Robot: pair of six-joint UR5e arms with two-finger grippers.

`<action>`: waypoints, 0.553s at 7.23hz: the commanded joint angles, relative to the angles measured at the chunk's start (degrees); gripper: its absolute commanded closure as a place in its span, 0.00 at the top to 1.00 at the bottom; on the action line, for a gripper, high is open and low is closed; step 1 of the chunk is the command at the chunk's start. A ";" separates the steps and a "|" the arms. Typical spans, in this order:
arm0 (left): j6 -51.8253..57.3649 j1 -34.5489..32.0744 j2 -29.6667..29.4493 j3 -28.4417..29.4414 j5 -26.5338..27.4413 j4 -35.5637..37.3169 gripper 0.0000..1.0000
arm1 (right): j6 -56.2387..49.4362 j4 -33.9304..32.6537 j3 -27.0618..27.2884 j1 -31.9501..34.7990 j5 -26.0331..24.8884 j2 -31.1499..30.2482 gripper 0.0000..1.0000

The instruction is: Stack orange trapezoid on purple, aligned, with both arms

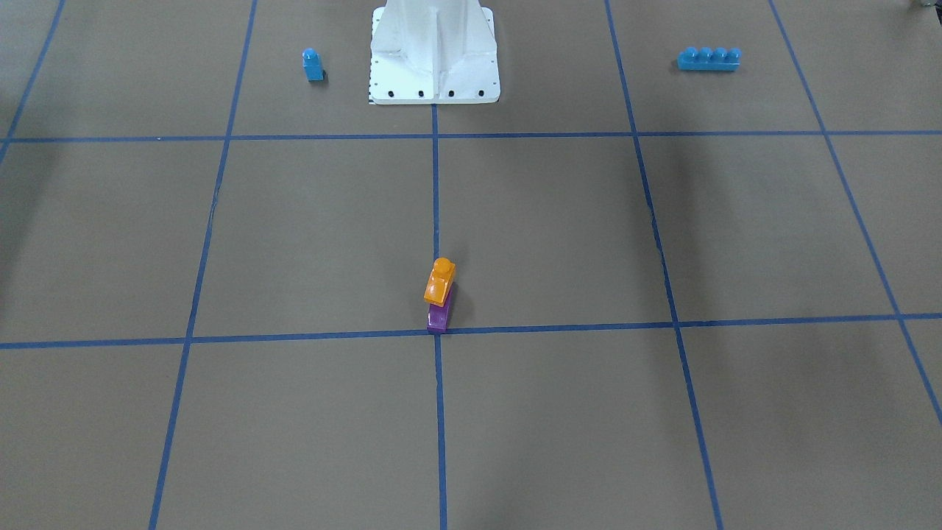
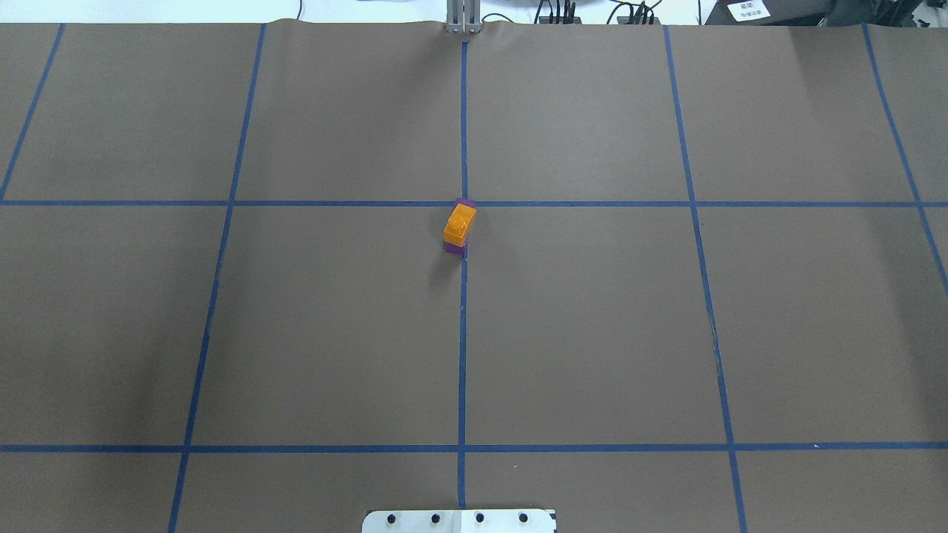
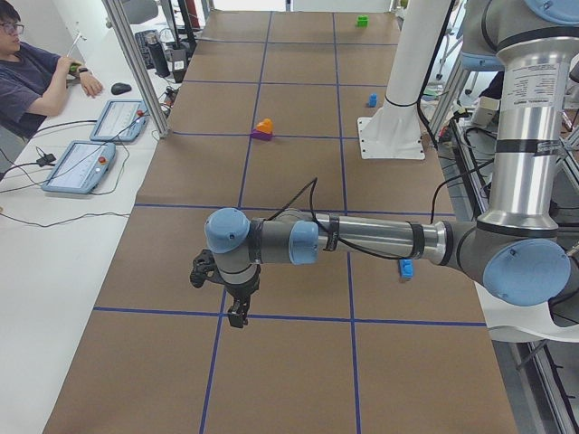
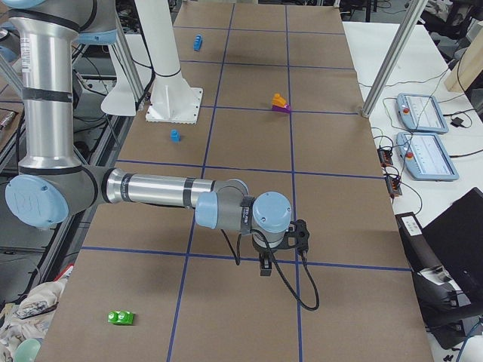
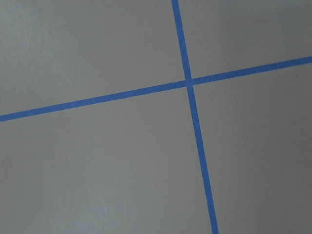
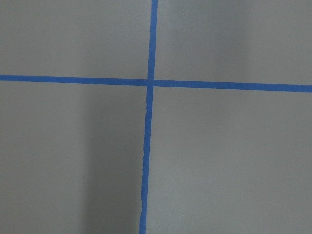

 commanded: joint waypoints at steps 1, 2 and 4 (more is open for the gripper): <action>-0.10 0.00 -0.12 0.15 0.00 0.01 1.00 | 0.26 -0.04 -0.04 -0.09 -0.01 0.04 1.00; -0.02 0.00 0.15 0.24 0.00 0.01 1.00 | 0.44 -0.04 0.05 0.00 -0.01 0.04 1.00; 0.16 0.00 0.41 1.63 0.00 0.01 1.00 | 0.44 -0.04 -0.04 -0.09 -0.01 0.30 1.00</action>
